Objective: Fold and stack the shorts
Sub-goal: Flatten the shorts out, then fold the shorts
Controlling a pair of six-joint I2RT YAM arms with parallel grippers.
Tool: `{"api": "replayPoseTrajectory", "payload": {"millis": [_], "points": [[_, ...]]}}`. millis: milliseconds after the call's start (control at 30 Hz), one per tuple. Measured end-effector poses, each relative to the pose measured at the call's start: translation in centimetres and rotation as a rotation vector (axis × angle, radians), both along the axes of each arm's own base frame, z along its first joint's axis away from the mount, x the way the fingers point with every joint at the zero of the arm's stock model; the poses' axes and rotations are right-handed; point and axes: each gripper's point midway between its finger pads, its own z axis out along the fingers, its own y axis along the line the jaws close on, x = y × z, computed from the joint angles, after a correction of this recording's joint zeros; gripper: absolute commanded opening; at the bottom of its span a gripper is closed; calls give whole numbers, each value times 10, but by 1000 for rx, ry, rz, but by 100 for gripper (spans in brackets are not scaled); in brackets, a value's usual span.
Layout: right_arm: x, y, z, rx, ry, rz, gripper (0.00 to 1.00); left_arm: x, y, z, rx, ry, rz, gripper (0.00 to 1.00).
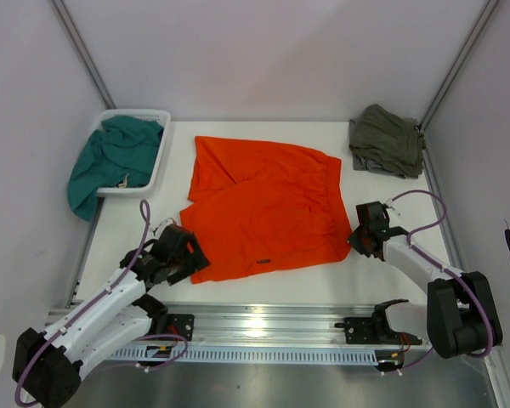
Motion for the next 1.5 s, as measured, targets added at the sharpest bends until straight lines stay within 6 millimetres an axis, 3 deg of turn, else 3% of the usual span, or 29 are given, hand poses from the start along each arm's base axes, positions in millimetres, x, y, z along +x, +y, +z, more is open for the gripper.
{"api": "replayPoseTrajectory", "payload": {"millis": [167, 267, 333, 467, 567, 700, 900, 1067, 1200, 1500], "points": [[0, 0, 0, -1, -1, 1, 0, -9, -1, -14, 9, 40, -7, 79], [1, 0, 0, 0, -2, 1, 0, -9, -2, -16, 9, 36, -8, 72], [1, 0, 0, 0, -3, 2, 0, -8, -3, -18, 9, 36, -2, 59], [2, 0, 0, 0, -5, 3, 0, -5, -5, -21, -5, 25, 5, 48], [2, 0, 0, 0, -6, 3, 0, -4, -7, -24, -12, 18, 8, 32], [2, 0, 0, 0, -5, 3, 0, -4, -7, -32, -5, 35, 4, 0], [1, -3, 2, -17, 8, -8, 0, -3, -8, -32, -3, 31, -4, 0], [0, -20, 5, -25, 25, -59, 0, -4, -8, -25, -6, 17, -17, 0], [-2, -29, 13, -37, 29, -77, 0, -2, -10, -9, -12, -3, -35, 0], [-2, -30, 51, -47, -41, -46, 0, 4, -21, 33, -82, -79, -75, 0]]}}
